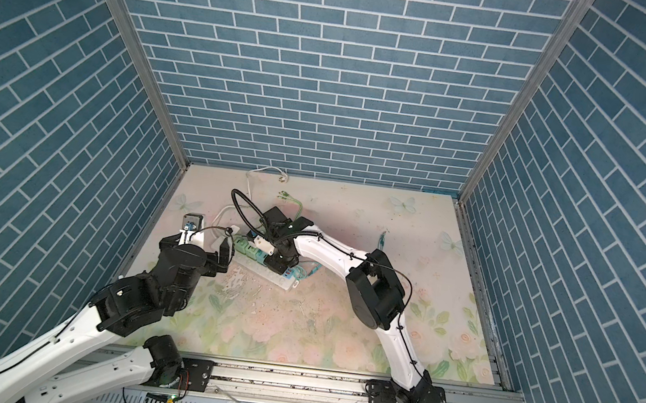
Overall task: Insert the plug
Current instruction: 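Press the teal charger's prongs into the socket with the right gripper, then open the right gripper and lift it off the plugged teal charger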
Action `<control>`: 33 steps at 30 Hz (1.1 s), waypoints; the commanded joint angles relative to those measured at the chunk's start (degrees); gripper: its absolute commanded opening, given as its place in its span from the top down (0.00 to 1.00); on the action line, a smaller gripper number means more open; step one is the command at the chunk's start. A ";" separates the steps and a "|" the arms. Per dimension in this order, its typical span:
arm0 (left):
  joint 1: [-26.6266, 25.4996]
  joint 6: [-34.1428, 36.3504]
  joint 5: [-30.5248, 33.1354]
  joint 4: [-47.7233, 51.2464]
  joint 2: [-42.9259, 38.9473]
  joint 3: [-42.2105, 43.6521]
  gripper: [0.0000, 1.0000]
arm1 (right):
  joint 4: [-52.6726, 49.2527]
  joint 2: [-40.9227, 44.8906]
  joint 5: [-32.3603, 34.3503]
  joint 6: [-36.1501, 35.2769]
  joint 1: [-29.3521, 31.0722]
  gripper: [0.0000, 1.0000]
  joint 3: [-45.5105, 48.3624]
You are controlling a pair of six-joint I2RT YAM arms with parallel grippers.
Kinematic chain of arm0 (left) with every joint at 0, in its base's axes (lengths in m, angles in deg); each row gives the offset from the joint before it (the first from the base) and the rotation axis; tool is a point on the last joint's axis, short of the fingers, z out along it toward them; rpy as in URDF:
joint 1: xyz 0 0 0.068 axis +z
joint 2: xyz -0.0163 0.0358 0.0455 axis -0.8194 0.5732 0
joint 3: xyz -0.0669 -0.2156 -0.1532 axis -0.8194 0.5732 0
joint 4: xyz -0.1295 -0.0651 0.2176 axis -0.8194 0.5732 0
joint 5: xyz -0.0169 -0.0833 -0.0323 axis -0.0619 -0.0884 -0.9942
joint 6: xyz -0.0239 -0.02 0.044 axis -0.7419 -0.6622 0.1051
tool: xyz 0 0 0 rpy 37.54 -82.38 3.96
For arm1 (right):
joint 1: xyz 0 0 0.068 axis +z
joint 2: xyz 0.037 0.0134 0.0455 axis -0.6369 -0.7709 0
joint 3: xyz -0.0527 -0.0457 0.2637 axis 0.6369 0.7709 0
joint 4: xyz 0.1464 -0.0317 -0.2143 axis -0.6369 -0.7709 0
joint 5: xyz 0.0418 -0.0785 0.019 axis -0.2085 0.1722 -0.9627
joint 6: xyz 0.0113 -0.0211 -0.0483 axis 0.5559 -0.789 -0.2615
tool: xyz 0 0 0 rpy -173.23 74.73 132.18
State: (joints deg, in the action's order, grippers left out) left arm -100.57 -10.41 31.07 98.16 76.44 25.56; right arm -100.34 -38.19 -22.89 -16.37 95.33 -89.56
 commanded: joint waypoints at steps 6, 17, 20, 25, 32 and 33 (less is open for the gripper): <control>0.45 -1.40 -1.06 -1.52 -2.34 0.75 0.00 | -5.85 3.78 -2.88 -0.10 1.19 0.57 0.36; 0.88 -0.28 1.02 -1.47 -2.36 -0.51 0.00 | -11.04 11.02 -3.30 -1.87 1.18 0.52 0.81; 1.23 0.28 1.75 -2.64 -1.94 -0.55 0.00 | -10.36 13.45 -3.05 -2.04 0.85 0.52 2.91; 3.30 1.19 1.84 -4.73 1.22 -1.29 0.00 | -7.75 17.09 -2.05 -0.81 -2.01 0.52 7.37; 14.34 -0.85 -3.58 -5.38 8.87 -3.46 0.00 | 6.73 27.99 -7.23 5.54 -14.60 0.52 22.26; 16.54 -1.62 -4.98 -5.77 10.15 -3.48 0.00 | 9.93 30.09 -7.41 7.50 -17.60 0.52 25.03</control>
State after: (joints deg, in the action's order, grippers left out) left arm -88.61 -10.28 29.43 93.35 84.52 23.64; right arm -99.27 -14.08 -27.72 -13.66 83.59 -69.91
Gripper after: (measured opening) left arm 0.995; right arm 0.484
